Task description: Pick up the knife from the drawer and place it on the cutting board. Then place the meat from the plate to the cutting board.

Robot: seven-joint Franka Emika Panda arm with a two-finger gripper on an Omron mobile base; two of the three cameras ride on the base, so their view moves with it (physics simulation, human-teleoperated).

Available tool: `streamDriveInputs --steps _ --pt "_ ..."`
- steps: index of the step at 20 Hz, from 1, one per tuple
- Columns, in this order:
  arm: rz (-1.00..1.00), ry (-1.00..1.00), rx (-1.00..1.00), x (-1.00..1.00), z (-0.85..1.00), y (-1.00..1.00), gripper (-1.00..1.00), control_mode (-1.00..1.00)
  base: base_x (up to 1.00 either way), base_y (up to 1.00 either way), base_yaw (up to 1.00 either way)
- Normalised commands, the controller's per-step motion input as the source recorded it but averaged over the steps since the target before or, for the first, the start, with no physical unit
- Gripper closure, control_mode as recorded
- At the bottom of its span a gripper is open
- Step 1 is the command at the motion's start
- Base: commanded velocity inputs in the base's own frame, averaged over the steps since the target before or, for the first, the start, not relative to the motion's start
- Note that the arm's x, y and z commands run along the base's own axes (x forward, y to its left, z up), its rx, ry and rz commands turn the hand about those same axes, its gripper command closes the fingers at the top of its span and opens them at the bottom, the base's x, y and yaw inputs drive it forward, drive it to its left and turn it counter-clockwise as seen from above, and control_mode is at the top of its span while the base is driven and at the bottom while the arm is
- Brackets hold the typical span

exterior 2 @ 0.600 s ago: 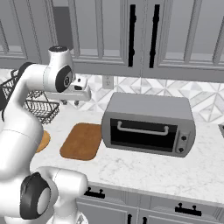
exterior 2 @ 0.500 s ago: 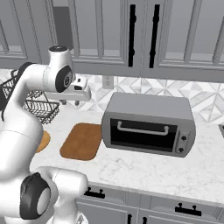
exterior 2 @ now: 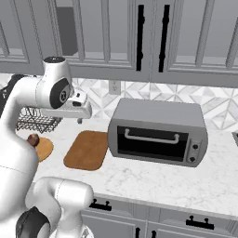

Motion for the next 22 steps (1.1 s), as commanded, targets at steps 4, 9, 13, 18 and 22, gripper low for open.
streamDriveInputs --steps 4,9,13,18,22 --pt "0.00 0.00 -0.04 -0.69 -0.38 0.00 -1.00 -1.00 0.00 0.00 0.00" --pt "0.00 0.01 0.00 -0.68 -0.37 0.00 -1.00 -1.00 0.00 0.00 0.00" --pt "0.03 0.00 -0.01 -0.34 -0.30 0.03 -1.00 1.00 -0.35 0.00 0.11" --pt "0.00 0.00 0.00 0.00 0.00 0.00 -1.00 1.00 -0.57 0.00 0.38" --pt "0.00 0.00 0.00 0.00 0.00 0.00 -1.00 1.00 -0.35 -0.27 0.43"
